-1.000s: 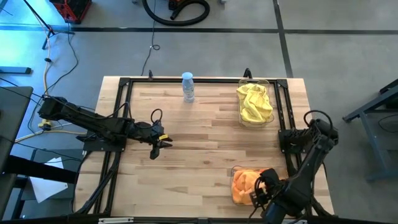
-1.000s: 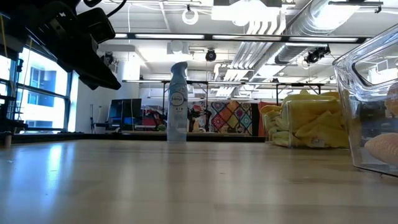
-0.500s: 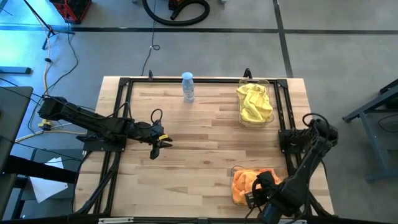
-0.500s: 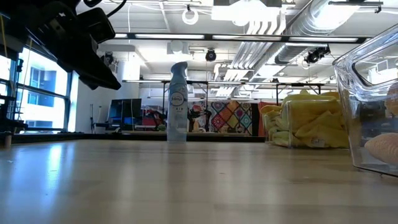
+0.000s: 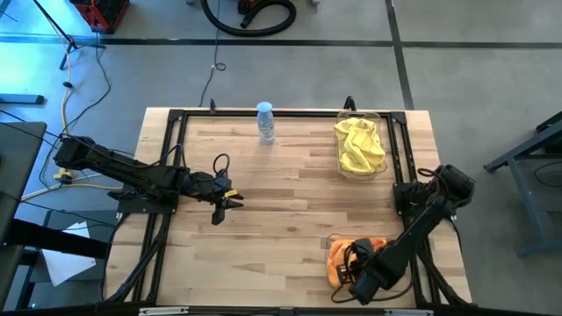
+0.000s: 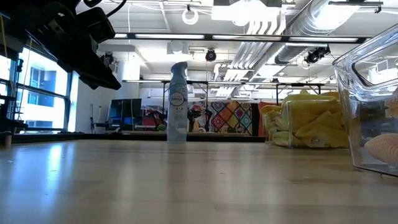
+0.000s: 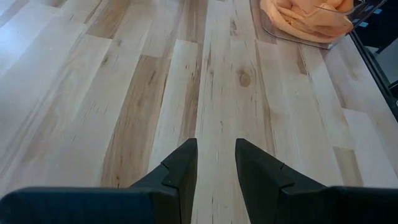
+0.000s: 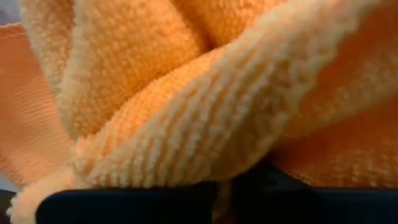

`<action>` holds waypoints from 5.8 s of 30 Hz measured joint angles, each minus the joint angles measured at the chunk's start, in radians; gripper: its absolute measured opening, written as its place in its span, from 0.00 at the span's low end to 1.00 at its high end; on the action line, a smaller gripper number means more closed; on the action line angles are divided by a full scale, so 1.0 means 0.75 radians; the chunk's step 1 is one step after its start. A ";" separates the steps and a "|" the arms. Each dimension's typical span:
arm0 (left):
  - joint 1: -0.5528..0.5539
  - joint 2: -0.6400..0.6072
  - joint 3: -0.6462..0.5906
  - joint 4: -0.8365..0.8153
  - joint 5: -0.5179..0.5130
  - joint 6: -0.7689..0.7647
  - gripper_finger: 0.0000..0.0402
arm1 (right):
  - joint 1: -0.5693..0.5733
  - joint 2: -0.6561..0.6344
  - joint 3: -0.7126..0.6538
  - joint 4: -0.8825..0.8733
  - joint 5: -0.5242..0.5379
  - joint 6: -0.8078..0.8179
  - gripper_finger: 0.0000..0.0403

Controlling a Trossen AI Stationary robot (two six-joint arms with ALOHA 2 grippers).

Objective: Sort microfiber towel by color & place in baskets
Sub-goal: Put the orange microfiber cloth into the bottom transparent bin, then return to Home Position

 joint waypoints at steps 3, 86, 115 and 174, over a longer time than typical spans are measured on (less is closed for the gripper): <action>0.000 0.000 0.000 0.000 0.000 0.001 0.25 | 0.001 -0.012 0.050 -0.062 0.003 -0.020 0.09; 0.000 0.000 0.000 -0.078 0.000 0.000 0.25 | -0.090 -0.069 0.287 -0.504 0.101 -0.161 0.52; 0.004 -0.001 0.000 -0.062 -0.074 0.005 0.24 | -0.242 -0.071 0.500 -0.746 0.545 -1.039 0.13; 0.248 -1.286 -0.506 0.023 0.055 0.389 0.00 | -0.365 -0.474 -0.286 0.178 0.849 -1.642 0.00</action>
